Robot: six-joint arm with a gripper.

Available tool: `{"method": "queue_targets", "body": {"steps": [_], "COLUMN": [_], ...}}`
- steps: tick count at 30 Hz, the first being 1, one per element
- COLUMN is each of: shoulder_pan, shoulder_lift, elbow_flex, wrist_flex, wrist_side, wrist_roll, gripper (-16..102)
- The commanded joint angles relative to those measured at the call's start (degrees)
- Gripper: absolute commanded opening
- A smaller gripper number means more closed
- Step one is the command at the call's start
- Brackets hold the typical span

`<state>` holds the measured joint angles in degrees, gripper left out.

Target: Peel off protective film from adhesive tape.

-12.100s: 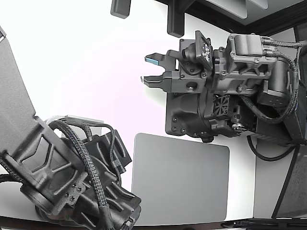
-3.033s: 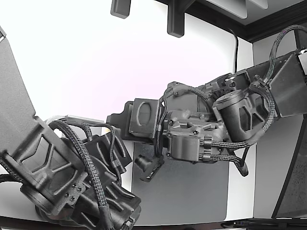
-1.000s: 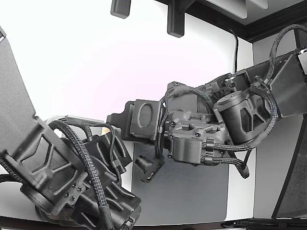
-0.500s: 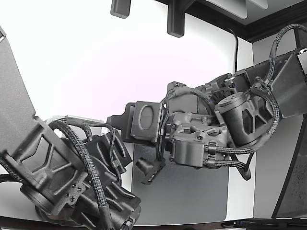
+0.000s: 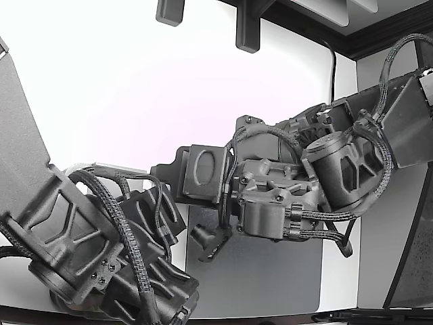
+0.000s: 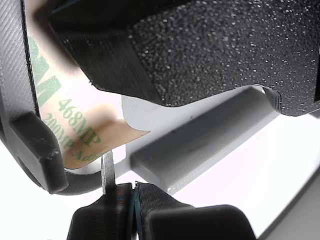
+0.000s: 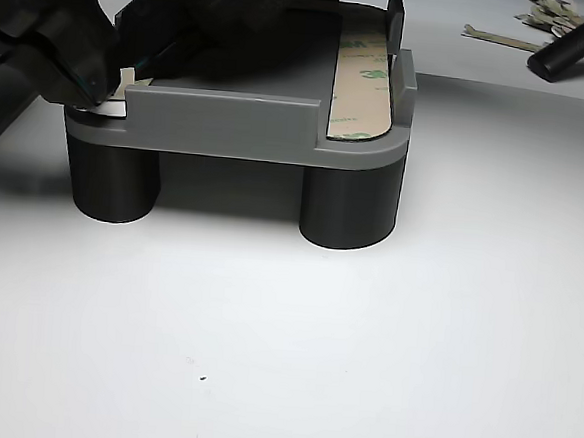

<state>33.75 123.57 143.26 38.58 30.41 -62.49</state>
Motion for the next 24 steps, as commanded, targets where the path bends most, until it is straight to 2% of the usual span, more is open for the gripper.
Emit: {"method": "queue_targets", "body": {"steps": [1, 24], "shoulder_pan": [-0.4, -0.4], "shoulder_lift": [0.7, -1.6], "elbow_flex": [-1.8, -2.7], "wrist_flex": [0.0, 1.1], "wrist_side": [-0.3, -1.1], "wrist_roll": [0.3, 0.4], "gripper": [-11, -11]}}
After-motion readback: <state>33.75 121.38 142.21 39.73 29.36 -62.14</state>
